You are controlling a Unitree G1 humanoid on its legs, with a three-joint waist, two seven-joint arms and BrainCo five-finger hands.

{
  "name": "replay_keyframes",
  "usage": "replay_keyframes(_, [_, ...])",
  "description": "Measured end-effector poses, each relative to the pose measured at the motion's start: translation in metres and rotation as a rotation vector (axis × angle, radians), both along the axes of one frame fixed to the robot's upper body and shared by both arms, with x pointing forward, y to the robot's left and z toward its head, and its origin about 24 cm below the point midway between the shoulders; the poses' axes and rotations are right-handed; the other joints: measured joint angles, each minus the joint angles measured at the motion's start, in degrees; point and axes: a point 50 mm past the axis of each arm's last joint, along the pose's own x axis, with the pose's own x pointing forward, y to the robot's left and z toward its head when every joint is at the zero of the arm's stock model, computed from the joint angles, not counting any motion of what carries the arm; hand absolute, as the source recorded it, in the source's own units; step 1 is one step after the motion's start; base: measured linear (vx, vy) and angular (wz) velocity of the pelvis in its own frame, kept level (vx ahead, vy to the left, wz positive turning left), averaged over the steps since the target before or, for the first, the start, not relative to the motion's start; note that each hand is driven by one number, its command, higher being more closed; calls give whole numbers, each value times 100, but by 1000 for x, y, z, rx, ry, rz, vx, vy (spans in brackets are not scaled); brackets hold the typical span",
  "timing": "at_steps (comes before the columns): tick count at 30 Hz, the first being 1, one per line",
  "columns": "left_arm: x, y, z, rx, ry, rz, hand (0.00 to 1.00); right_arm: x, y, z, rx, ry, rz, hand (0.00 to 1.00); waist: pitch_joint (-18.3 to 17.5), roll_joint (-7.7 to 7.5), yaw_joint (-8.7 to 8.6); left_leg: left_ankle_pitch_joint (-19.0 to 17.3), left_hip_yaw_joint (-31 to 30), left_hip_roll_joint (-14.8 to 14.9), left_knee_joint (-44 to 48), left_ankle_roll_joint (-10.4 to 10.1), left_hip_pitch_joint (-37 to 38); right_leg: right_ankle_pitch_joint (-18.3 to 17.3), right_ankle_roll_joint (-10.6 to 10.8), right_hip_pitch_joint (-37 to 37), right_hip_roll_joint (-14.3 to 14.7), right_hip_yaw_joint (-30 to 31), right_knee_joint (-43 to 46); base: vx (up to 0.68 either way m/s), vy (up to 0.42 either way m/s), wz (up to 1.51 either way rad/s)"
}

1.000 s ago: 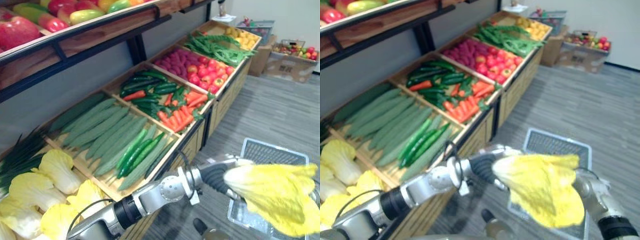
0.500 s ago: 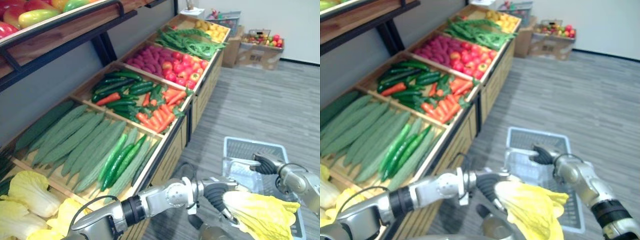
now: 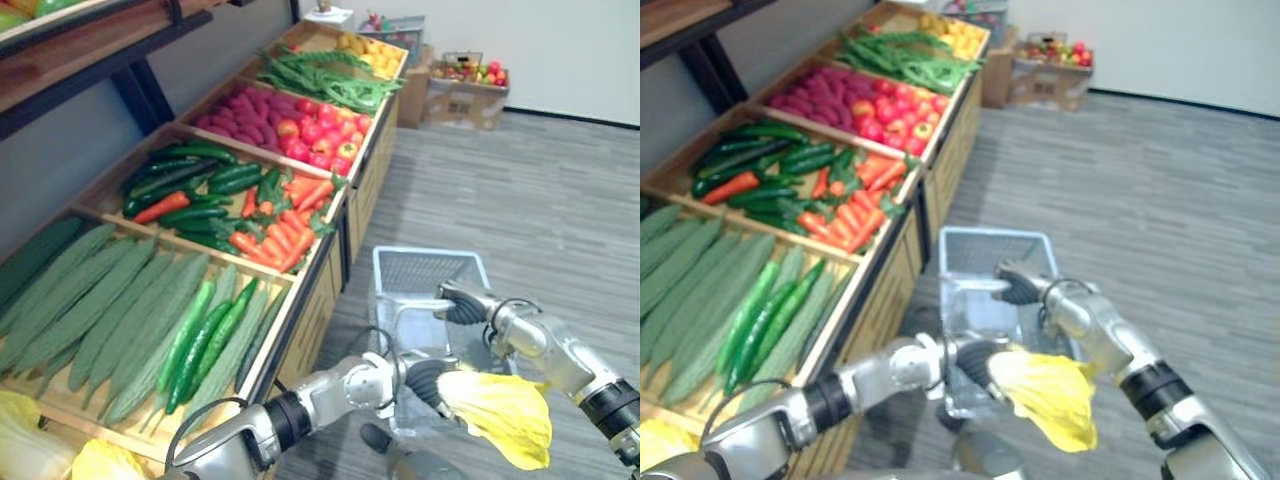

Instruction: Pick vegetable in the basket

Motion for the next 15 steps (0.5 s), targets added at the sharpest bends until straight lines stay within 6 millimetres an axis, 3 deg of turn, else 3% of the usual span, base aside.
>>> replay_keyframes(10, [28, 22, -20, 128, -71, 221, 100, 2, 29, 10, 28, -25, 102, 100, 8, -27, -33, 1, 5, 85, 68, 0, 80, 18, -26, 29, 113, 10, 117, 18, -86, -5])
replay_keyframes(11, [31, 26, -22, 142, -73, 248, 0, 1, 34, 11, 28, -24, 124, 100, 10, -42, -34, 1, 6, 84, 69, 0, 82, 16, -27, 30, 113, 10, 122, -3, -99, 2])
replay_keyframes(15, [38, 34, -31, 192, -66, 316, 0, -2, 42, 11, 31, -13, 158, 100, 37, -132, -21, 1, 8, 82, 62, 0, 107, -4, -44, 29, 130, -11, 179, -13, -120, 3])
